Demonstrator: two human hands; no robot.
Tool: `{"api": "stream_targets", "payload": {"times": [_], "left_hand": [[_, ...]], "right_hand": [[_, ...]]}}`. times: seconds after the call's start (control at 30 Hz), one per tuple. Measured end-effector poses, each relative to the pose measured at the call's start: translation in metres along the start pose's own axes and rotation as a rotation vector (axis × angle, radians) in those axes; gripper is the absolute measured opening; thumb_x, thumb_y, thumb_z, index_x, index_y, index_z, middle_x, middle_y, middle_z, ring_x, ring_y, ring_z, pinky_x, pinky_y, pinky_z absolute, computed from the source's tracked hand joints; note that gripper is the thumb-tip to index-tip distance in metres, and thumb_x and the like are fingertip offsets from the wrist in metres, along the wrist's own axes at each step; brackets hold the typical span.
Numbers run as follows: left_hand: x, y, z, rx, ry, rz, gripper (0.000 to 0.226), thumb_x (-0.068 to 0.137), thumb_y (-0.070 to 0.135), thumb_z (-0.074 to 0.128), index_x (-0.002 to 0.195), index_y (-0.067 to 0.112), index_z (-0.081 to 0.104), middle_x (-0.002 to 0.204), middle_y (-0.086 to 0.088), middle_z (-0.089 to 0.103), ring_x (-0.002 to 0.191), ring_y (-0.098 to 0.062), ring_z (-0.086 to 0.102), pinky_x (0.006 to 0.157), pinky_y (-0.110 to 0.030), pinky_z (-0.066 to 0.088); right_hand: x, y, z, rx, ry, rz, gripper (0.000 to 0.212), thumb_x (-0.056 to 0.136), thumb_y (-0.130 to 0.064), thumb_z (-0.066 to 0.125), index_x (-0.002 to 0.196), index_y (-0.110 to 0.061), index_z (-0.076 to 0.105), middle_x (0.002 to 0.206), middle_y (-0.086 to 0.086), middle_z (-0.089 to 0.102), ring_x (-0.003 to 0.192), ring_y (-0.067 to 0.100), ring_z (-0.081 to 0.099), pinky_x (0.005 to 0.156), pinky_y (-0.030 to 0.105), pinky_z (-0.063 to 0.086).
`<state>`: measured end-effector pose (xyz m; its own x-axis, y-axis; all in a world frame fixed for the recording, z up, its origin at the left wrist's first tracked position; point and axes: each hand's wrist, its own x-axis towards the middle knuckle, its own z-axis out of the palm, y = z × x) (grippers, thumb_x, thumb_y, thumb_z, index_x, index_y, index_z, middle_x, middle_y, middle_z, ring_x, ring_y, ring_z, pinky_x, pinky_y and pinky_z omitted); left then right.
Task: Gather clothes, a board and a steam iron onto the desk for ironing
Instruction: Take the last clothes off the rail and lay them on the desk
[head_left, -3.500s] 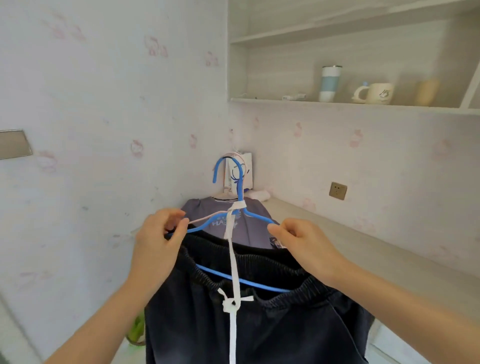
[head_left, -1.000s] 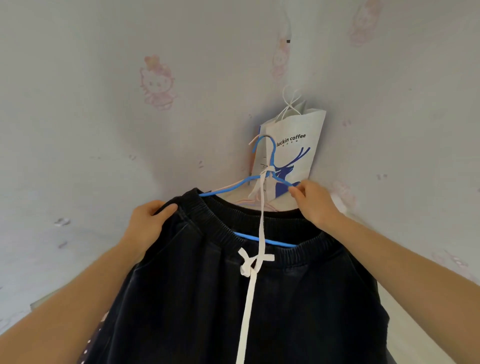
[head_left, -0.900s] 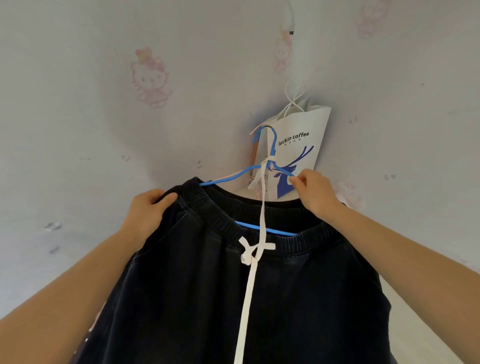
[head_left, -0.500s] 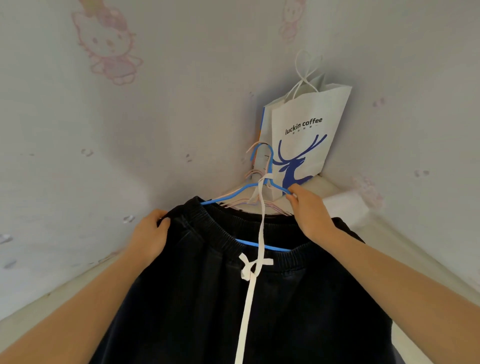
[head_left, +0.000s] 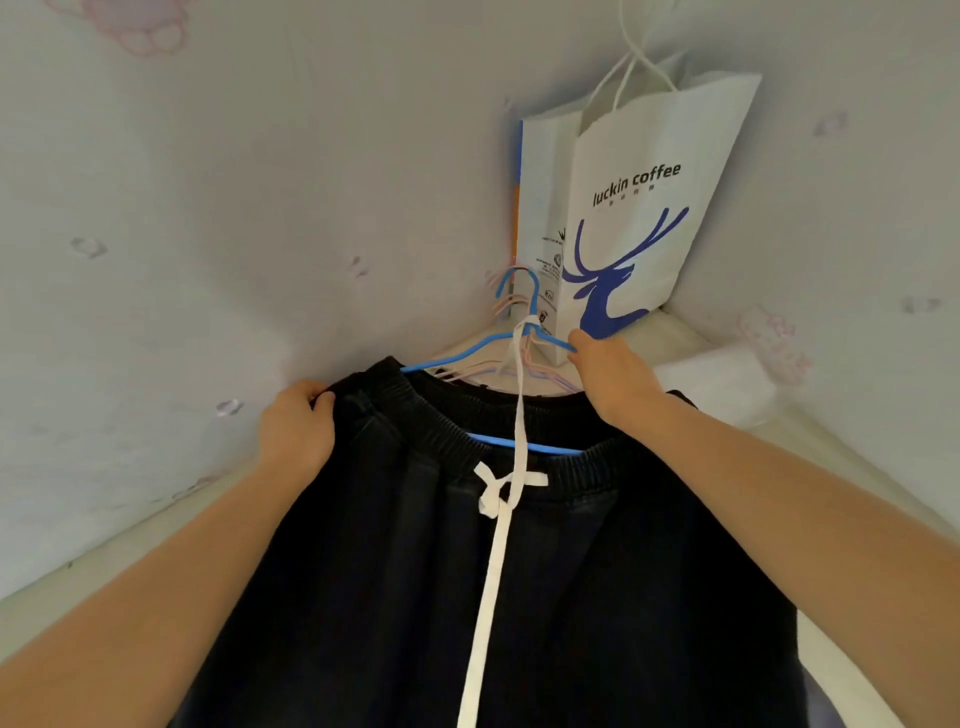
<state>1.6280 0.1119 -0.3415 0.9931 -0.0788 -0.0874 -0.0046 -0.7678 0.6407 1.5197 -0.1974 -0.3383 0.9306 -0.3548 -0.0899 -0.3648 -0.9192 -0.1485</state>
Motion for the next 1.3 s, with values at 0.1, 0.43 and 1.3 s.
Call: {"api": "stream_targets", "payload": {"times": [0.1,0.43,1.3], "left_hand": [[-0.004,-0.005,0.01,0.119,0.006,0.037,0.029,0.097,0.014,0.041,0.114,0.003,0.062,0.111,-0.024,0.064,0.103,-0.041,0.056,0.089,-0.042,0.044],[-0.083,0.007,0.084,0.652,-0.238,0.59,0.058,0.095,0.057,0.018,0.148,0.046,-0.002,0.162,0.006,-0.001,0.147,-0.028,-0.013,0.11,-0.061,-0.009],[-0.067,0.02,0.097,0.654,-0.149,0.632,0.053,0.097,0.043,0.04,0.148,0.037,0.027,0.158,-0.001,0.023,0.148,-0.031,0.006,0.111,-0.068,0.011]], "right_hand": [[-0.001,0.002,0.014,-0.023,-0.02,0.009,0.016,0.095,-0.018,0.053,0.106,-0.011,0.044,0.099,0.018,0.061,0.07,0.024,0.046,0.056,0.033,0.038],[-0.01,0.008,0.027,-0.123,0.116,-0.065,0.028,0.097,-0.03,0.052,0.117,-0.011,0.056,0.109,0.011,0.059,0.095,0.024,0.051,0.065,0.032,0.046],[-0.105,0.073,0.012,0.517,0.193,0.494,0.025,0.101,-0.014,0.041,0.114,-0.001,0.057,0.106,0.017,0.062,0.082,0.018,0.046,0.073,0.027,0.033]]}}
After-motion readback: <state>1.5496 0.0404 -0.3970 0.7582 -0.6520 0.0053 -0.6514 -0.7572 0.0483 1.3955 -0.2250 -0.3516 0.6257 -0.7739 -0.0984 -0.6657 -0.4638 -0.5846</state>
